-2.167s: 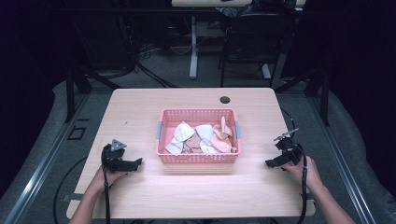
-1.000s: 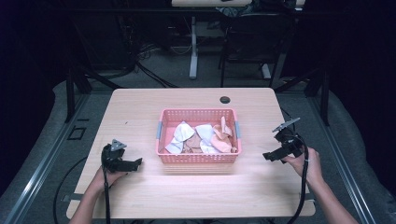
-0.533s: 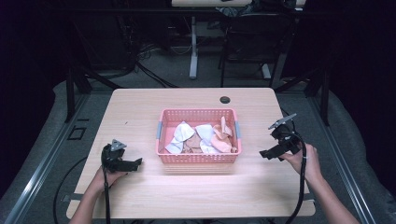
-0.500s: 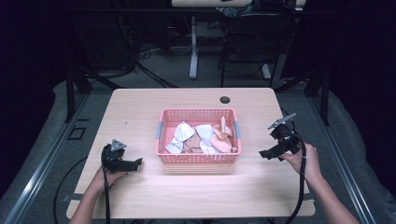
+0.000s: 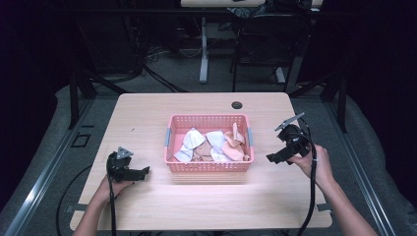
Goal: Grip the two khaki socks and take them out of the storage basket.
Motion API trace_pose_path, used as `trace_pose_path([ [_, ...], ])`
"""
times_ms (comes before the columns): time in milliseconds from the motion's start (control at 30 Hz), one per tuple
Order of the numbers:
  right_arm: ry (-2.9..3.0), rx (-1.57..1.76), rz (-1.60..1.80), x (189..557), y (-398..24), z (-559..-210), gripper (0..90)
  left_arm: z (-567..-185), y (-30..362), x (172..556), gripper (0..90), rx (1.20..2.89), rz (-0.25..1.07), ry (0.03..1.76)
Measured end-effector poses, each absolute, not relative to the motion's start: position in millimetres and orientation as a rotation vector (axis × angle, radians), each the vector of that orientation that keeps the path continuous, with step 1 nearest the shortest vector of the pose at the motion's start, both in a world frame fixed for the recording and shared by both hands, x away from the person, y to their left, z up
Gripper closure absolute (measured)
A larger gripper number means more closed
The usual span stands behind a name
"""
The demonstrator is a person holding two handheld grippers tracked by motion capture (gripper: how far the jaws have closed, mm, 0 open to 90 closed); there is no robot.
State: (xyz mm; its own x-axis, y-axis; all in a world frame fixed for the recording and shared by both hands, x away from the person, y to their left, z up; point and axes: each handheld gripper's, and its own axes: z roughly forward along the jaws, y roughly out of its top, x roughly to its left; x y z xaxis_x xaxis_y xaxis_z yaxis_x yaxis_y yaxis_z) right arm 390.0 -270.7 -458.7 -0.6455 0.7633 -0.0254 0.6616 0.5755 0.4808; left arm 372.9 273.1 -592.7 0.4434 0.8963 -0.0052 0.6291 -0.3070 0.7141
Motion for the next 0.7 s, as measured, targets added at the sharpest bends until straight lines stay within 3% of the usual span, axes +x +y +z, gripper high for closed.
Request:
trace_pose_path([
  [700,2.596,1.136,0.67,417.8,-218.2,-441.0,2.6,-592.7,273.3,372.8,0.0,2.049,0.529,1.272],
])
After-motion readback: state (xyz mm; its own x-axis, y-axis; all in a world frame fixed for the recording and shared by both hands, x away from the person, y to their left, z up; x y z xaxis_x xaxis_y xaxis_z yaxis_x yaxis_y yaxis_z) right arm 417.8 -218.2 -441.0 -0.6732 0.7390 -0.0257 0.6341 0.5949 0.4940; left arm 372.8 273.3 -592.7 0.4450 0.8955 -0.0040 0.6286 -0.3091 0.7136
